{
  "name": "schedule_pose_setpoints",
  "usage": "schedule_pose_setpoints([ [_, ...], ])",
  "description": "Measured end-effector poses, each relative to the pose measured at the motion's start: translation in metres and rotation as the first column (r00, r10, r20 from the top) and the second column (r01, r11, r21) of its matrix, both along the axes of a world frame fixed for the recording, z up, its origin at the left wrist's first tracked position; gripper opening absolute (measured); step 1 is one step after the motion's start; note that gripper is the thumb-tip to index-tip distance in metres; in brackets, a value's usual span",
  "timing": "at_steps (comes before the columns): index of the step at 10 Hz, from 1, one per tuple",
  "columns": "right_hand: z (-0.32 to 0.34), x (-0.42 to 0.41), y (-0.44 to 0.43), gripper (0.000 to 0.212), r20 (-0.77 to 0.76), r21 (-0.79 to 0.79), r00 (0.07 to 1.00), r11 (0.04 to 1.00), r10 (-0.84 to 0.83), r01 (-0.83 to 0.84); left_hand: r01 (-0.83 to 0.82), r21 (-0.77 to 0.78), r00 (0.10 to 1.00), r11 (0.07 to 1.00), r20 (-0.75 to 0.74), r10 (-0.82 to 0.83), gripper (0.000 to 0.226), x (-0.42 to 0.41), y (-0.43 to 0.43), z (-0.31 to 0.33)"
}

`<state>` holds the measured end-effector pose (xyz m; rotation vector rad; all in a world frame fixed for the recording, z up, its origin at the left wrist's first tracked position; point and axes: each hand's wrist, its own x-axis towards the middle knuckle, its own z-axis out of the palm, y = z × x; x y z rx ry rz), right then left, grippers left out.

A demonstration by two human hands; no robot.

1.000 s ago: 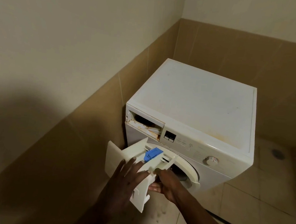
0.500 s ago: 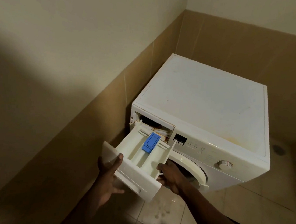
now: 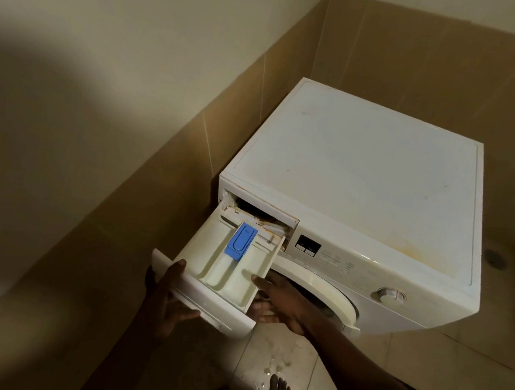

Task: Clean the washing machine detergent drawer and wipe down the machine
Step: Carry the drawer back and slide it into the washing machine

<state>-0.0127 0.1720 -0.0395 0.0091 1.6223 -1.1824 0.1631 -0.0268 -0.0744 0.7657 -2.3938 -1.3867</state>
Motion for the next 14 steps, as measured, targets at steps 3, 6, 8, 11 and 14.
schedule_pose_setpoints([
  [3,-0.008,0.006,0.009,0.051,-0.025,-0.039,1.000,0.999,-0.002,0.001,0.097,-0.047,0.994,0.994,0.063,-0.094,0.094,-0.014,-0.009,-0.010],
  [6,-0.011,0.003,0.001,0.081,-0.101,-0.047,0.995,0.999,-0.008,0.003,-0.332,0.855,0.914,0.398,0.187,0.359,0.072,-0.052,0.002,0.005],
  [8,-0.014,0.004,-0.004,0.076,-0.103,-0.065,0.994,0.997,-0.041,0.035,-0.178,0.924,0.951,0.339,0.073,0.299,0.103,-0.056,-0.011,0.002],
  [11,-0.012,0.009,-0.010,0.070,-0.135,-0.071,0.987,0.994,-0.090,0.081,-0.328,0.927,0.906,0.182,0.253,0.340,0.089,-0.066,-0.018,0.010],
  [14,-0.011,-0.002,-0.013,0.047,-0.157,-0.046,0.968,0.981,-0.196,0.191,-0.323,0.923,0.909,0.209,0.240,0.341,0.102,-0.090,-0.017,0.010],
])
